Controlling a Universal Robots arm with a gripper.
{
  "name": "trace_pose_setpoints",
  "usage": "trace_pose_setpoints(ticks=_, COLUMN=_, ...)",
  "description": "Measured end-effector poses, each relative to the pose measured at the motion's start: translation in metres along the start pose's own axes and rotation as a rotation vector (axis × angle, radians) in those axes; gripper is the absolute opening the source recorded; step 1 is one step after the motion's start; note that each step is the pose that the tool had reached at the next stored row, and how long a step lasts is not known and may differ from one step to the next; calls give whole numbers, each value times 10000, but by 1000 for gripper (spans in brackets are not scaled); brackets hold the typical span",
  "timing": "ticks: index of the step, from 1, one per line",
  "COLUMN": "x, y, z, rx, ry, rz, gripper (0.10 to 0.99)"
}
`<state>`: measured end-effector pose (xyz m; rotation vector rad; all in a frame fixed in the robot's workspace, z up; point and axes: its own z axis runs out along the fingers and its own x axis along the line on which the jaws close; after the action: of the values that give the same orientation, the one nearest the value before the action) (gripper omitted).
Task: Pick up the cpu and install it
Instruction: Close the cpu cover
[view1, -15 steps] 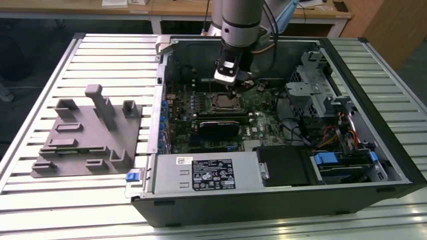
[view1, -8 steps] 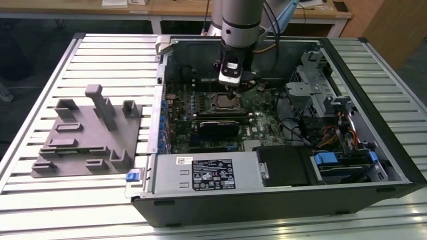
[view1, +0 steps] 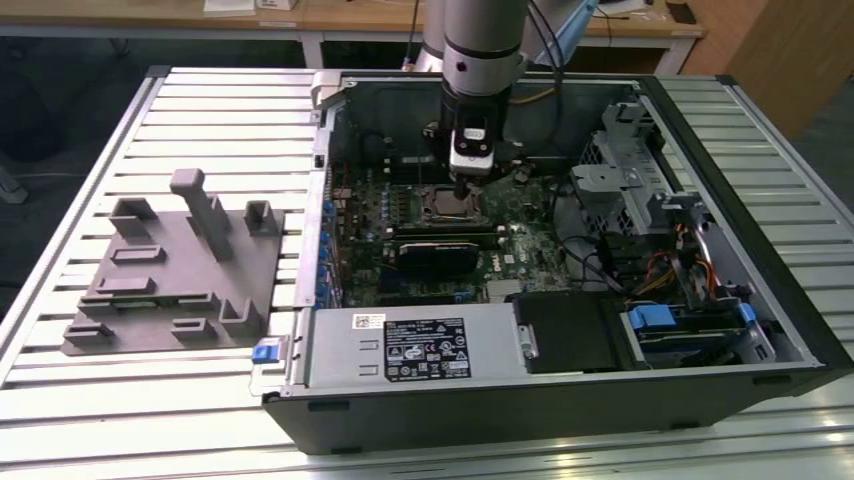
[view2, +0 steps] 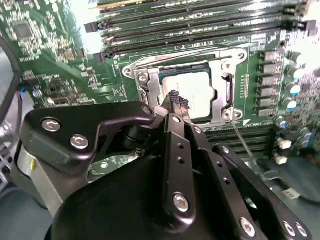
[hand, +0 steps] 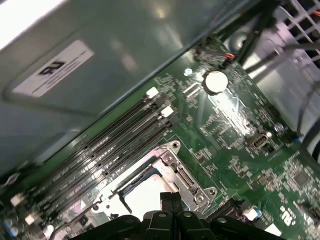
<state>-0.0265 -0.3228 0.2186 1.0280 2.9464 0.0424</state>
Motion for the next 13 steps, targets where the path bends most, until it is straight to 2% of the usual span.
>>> trace_pose_setpoints(ticks=13, x=0, y=-1, z=21, rx=-22, ry=75, rz=-2364, gripper=106)
